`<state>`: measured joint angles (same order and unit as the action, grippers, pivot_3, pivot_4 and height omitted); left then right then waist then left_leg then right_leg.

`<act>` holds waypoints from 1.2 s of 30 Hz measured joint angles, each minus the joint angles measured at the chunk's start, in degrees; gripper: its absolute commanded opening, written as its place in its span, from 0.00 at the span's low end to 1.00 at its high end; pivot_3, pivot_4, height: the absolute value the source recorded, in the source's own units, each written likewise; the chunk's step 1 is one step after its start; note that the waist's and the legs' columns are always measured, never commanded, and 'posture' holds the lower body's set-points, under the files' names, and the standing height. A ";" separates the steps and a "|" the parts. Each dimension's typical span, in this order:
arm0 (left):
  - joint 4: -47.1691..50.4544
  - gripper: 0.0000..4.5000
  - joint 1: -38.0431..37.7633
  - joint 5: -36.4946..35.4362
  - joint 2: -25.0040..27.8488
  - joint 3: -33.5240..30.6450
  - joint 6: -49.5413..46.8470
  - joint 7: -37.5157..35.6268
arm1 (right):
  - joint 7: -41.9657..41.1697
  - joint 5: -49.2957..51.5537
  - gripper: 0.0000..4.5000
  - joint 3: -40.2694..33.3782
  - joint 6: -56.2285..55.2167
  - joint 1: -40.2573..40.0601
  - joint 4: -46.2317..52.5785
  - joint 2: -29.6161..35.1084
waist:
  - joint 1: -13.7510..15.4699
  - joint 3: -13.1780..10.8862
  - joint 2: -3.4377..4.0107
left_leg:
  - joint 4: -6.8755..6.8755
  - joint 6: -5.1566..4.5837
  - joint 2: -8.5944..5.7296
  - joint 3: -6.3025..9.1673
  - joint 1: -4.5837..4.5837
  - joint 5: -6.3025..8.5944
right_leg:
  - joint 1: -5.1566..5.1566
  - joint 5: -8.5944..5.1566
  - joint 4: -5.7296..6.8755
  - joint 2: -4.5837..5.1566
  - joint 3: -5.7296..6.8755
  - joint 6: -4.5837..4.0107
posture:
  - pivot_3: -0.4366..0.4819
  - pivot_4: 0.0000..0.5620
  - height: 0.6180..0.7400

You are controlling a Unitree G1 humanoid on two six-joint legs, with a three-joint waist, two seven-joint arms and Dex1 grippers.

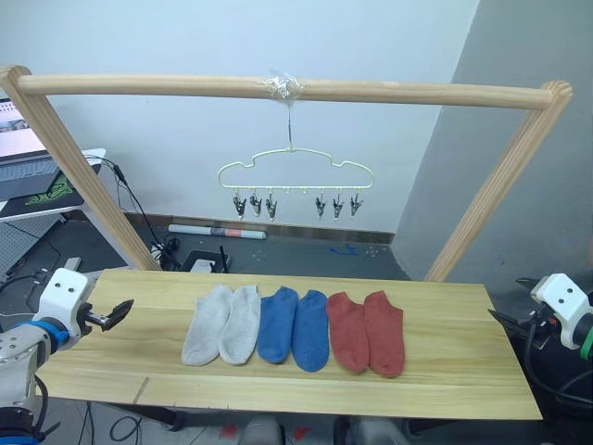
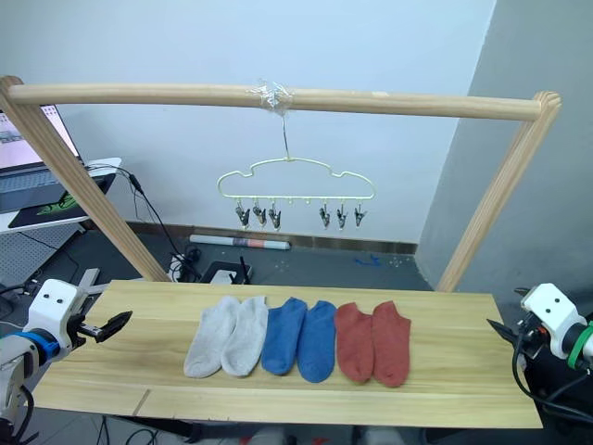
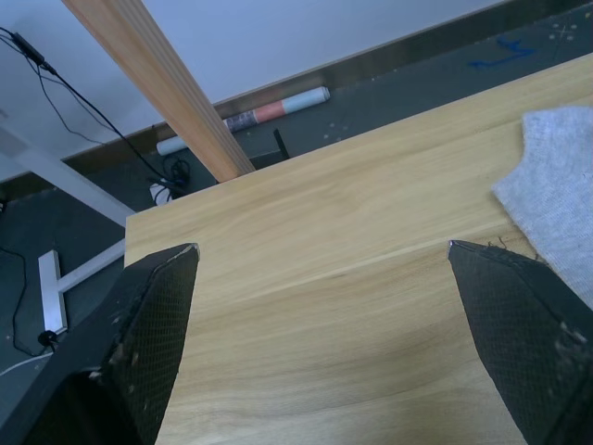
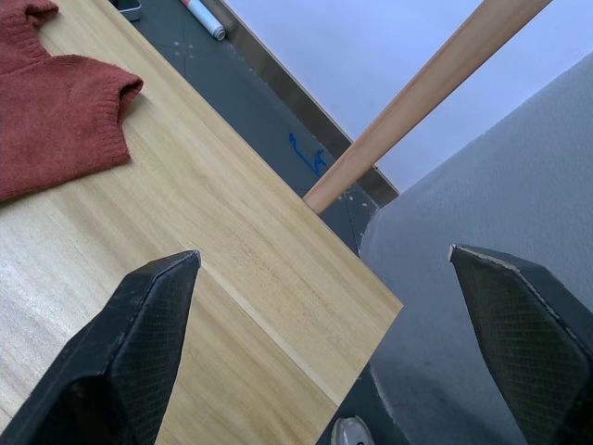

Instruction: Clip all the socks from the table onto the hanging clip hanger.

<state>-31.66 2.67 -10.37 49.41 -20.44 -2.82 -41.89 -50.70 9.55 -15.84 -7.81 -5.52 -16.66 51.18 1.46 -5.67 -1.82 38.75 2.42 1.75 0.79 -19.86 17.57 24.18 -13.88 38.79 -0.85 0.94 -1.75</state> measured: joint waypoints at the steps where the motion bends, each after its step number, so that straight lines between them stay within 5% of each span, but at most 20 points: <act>1: 0.00 0.99 0.00 0.00 0.00 0.00 0.00 0.00 | 0.00 0.00 1.00 0.00 0.00 0.00 0.00 0.00 | 0.00 0.00 0.00 | 0.00 0.00 0.00 0.00 0.00 0.00 | 0.00 0.00 0.00 0.00 0.00 0.00 | 0.61 0.11 0.61; 19: 0.28 0.99 -2.97 -1.08 0.09 -0.80 3.32 -2.14 | 4.06 2.37 1.00 -2.65 7.18 0.48 9.24 -1.81 | -0.01 -1.12 0.07 | 0.00 0.00 0.06 -0.02 0.00 0.00 | 0.00 -0.10 0.08 0.00 -0.04 -0.17 | 0.56 0.22 0.61; 30: 23.14 0.99 -3.44 -4.45 -14.47 2.85 -11.81 7.14 | 6.87 3.03 1.00 -2.45 13.53 -2.80 23.80 -5.56 | -0.20 -4.64 0.05 | 0.03 0.01 0.23 -0.12 -0.12 0.00 | 0.04 0.08 0.08 0.11 -0.25 0.31 | 0.49 0.36 0.61; 36: 32.55 0.99 3.69 -4.76 -22.35 6.29 -14.44 14.51 | 9.47 5.35 1.00 4.10 22.29 0.65 37.80 -9.96 | -0.48 -6.06 -0.08 | 0.04 0.01 0.31 -0.09 -0.17 0.00 | 0.06 0.09 0.10 0.04 -0.22 0.33 | 0.47 0.39 0.61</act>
<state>0.89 6.36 -15.13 27.07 -14.15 -17.27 -27.38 -41.23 14.90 -11.74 14.47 -4.87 21.14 41.22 0.98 -11.73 -1.90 38.78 2.44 2.06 0.70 -20.03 17.57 24.24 -13.78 38.89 -0.81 0.71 -1.42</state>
